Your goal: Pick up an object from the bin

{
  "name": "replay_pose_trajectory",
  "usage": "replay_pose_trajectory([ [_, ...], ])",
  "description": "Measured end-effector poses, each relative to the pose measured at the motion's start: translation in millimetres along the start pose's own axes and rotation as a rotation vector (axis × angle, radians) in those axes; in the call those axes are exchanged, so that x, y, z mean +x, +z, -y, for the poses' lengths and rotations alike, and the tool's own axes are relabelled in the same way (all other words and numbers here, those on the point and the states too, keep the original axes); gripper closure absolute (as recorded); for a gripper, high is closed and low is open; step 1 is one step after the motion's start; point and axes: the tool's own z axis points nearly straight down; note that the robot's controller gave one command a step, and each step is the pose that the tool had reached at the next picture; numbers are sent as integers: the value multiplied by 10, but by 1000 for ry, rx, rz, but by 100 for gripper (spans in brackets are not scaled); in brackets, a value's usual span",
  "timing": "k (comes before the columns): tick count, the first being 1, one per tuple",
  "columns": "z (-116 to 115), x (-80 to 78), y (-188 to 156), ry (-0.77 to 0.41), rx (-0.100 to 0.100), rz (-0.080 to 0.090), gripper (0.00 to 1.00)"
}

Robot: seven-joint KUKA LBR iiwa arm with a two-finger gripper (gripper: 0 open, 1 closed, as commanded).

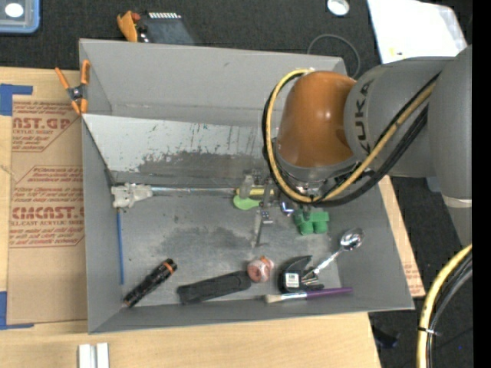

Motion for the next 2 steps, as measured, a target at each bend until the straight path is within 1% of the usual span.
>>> replay_pose_trajectory([
  [1, 0, -15, -49, 1, 0, 7, 0],
  [2, 19, 479, 88, -210, 0, 6, 0],
])
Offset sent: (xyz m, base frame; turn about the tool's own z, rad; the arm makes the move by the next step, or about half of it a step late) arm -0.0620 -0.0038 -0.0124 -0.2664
